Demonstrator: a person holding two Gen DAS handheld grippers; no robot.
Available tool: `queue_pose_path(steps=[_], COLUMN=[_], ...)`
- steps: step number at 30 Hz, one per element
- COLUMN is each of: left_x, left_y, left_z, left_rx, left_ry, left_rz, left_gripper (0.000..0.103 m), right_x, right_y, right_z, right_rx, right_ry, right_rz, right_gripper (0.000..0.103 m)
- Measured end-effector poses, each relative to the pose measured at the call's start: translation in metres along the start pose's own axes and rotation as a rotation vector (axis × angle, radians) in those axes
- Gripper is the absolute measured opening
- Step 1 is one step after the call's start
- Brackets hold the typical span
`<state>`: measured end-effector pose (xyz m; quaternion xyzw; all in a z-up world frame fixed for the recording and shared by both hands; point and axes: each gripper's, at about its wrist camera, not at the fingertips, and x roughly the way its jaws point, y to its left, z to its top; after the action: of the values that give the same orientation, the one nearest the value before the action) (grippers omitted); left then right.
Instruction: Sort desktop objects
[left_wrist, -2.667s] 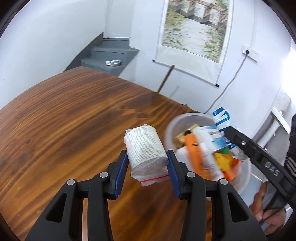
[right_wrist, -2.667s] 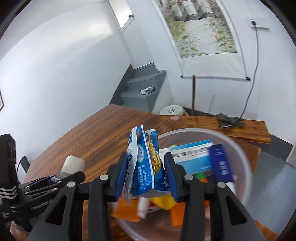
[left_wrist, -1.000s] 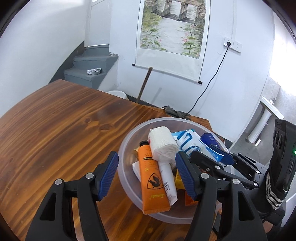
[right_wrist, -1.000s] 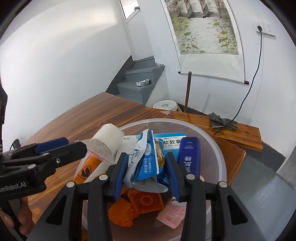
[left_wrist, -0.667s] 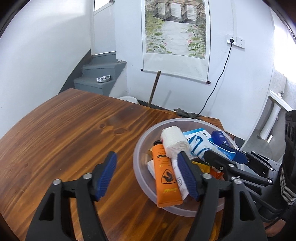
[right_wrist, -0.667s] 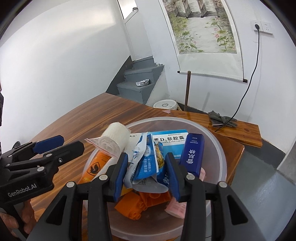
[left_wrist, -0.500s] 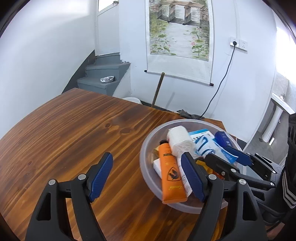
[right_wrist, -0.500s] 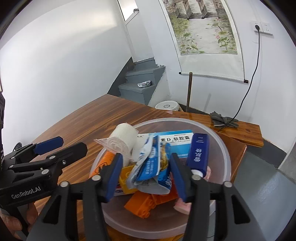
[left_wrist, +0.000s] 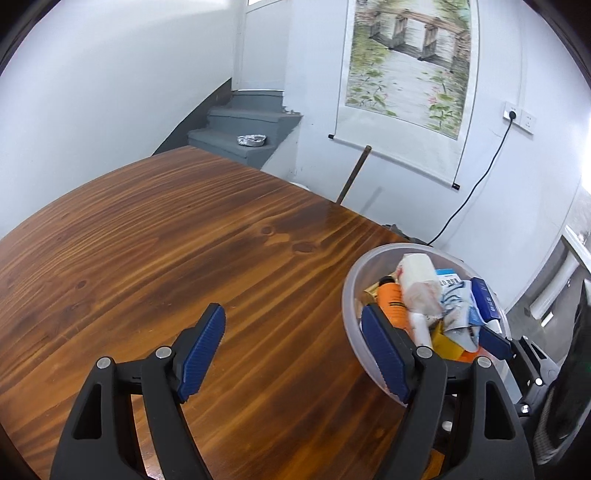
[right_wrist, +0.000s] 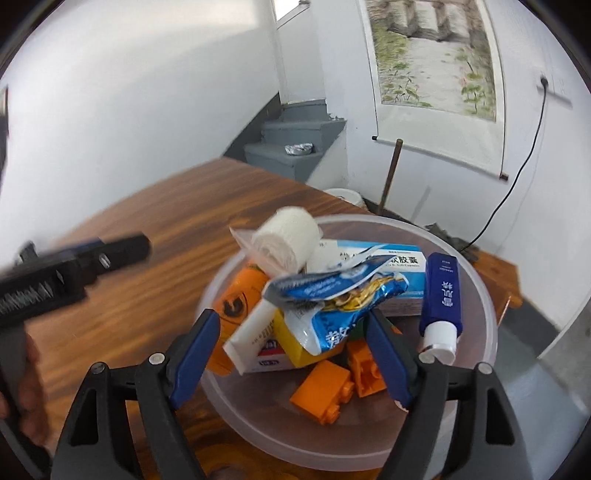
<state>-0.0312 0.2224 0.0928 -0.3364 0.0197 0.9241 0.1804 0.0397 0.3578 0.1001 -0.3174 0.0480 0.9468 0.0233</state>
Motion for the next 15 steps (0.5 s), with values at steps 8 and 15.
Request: queue_pose_path(steps=[8,15], left_x=[0.004,-0.001], left_y=[-0.003,-0.021], left_z=[-0.007,-0.013], left_rx=[0.018,0.062], left_ry=[0.025,0.025], left_rz=[-0.019,-0.043], left_gripper=[0.079,0.079], right_x=[-0.003,-0.025], right_y=[-0.031,-0.049], right_z=[-0.005,-0.015], right_rx=[0.049,0.067], right_ry=[0.003,-0.037], right_rz=[-0.081,-0.022], right_gripper=[0.083,0.083])
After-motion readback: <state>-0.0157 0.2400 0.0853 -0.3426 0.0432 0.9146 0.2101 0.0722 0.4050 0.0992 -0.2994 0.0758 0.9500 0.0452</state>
